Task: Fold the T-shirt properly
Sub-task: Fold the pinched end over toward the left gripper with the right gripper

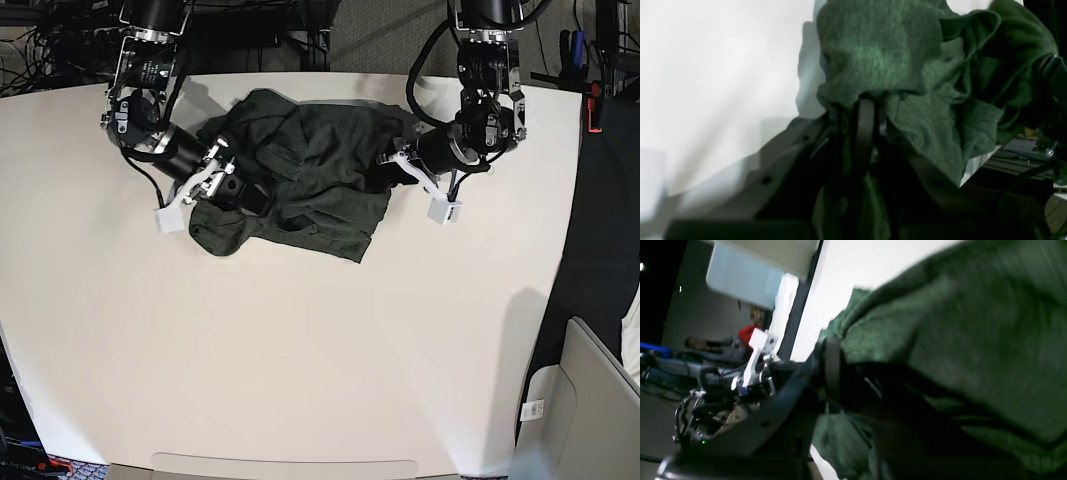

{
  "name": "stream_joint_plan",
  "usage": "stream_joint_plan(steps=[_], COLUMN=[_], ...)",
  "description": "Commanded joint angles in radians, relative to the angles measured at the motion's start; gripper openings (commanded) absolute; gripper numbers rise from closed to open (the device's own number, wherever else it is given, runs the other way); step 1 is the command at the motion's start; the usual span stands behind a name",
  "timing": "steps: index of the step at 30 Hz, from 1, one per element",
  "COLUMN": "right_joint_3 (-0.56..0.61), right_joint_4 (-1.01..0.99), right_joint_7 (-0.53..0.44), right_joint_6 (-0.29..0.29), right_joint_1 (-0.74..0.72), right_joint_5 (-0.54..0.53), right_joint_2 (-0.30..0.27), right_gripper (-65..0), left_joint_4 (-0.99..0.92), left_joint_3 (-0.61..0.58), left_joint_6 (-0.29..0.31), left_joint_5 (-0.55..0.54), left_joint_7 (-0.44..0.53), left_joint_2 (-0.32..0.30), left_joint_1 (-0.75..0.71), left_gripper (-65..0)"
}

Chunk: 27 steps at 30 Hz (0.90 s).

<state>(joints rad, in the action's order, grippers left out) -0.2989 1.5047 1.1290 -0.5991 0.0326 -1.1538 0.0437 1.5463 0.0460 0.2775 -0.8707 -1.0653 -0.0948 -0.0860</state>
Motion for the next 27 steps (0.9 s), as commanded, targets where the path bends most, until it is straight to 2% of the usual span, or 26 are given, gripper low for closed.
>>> stream_joint_plan(steps=[1, 7, 14, 21, 27], right_joint_3=[0.013, 0.076, 0.145, 0.186, 0.301], right_joint_4=[0.020, 0.018, 0.014, 0.006, 0.004], right_joint_7=[-0.013, -0.013, -0.066, -0.070, -0.065], right_joint_6=[-0.017, -0.018, -0.018, -0.020, -0.020], right_joint_1=[-0.020, -0.047, -0.075, -0.090, -0.096], right_joint_5=[-0.021, 0.013, 0.057, 0.061, 0.065], right_joint_2=[0.020, 0.113, 0.113, 0.113, 0.113], right_gripper=[-64.8, -64.8, -64.8, -64.8, -64.8], left_joint_4=[0.010, 0.009, 0.009, 0.009, 0.009], left_joint_3=[-0.002, -0.004, -0.004, -0.004, -0.004], left_joint_6=[0.001, 0.001, 0.001, 0.001, 0.001], left_joint_5=[-0.002, -0.002, -0.002, -0.003, -0.003], left_joint_7=[0.004, 0.004, 0.004, 0.004, 0.004], left_joint_2=[-0.004, -0.004, -0.004, -0.001, -0.001], left_joint_1=[0.007, 0.005, -0.013, -0.016, -0.016], left_gripper=[-64.8, -64.8, -64.8, -64.8, -64.8])
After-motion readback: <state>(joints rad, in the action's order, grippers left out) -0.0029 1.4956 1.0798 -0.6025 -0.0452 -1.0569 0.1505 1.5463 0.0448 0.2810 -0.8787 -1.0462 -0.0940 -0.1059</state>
